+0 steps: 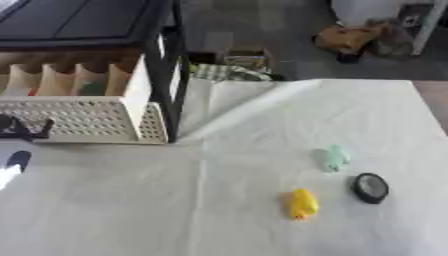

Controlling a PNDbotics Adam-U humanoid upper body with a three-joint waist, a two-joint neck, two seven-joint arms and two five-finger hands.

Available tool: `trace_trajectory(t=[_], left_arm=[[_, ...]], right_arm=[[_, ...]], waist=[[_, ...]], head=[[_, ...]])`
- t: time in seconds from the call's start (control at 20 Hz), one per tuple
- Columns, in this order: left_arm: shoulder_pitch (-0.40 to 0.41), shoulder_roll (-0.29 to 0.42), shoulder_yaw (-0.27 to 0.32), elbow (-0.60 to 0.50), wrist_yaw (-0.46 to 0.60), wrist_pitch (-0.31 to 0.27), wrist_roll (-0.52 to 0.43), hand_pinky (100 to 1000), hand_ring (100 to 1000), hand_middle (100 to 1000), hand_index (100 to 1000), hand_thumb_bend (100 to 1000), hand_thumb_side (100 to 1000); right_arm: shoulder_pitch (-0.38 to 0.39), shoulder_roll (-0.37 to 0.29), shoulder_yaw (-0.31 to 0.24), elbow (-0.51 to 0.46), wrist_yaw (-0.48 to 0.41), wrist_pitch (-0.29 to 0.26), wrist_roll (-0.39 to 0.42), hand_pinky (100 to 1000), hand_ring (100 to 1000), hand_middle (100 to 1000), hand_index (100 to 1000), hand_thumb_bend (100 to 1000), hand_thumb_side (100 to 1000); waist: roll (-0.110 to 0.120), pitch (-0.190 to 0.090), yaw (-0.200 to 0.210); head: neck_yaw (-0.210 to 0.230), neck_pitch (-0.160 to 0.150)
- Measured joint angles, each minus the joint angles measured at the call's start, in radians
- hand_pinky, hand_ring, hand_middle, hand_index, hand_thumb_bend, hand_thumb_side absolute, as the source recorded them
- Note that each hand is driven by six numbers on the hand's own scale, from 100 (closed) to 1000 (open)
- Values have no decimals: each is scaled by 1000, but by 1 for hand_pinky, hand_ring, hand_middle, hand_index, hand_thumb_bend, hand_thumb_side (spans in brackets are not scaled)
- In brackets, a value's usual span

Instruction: Pick up objects from table and place into drawer.

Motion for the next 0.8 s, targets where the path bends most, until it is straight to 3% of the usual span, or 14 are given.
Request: trace_trajectory(t=[0.35, 0.55, 0.8], left_arm=[[27, 1, 6, -7, -17, -11, 31, 100, 100, 100, 717, 105, 408], [36, 1, 5, -9, -20, -6, 42, 100, 100, 100, 924, 105, 408], [36, 1, 5, -9, 13, -5, 63, 100, 100, 100, 942, 105, 408]], right_arm=[[0, 1, 0, 0, -5, -1, 0, 752, 694, 387, 822, 389, 969], [-1, 3, 0, 0, -7, -2, 1, 754, 695, 388, 822, 390, 971], [0, 8, 0, 0, -8, -2, 1, 754, 696, 388, 823, 391, 973]], waist=[[-5, -3, 2], [-7, -6, 3], [-14, -7, 3]], head=[[0, 0], [0, 0], [1, 0]])
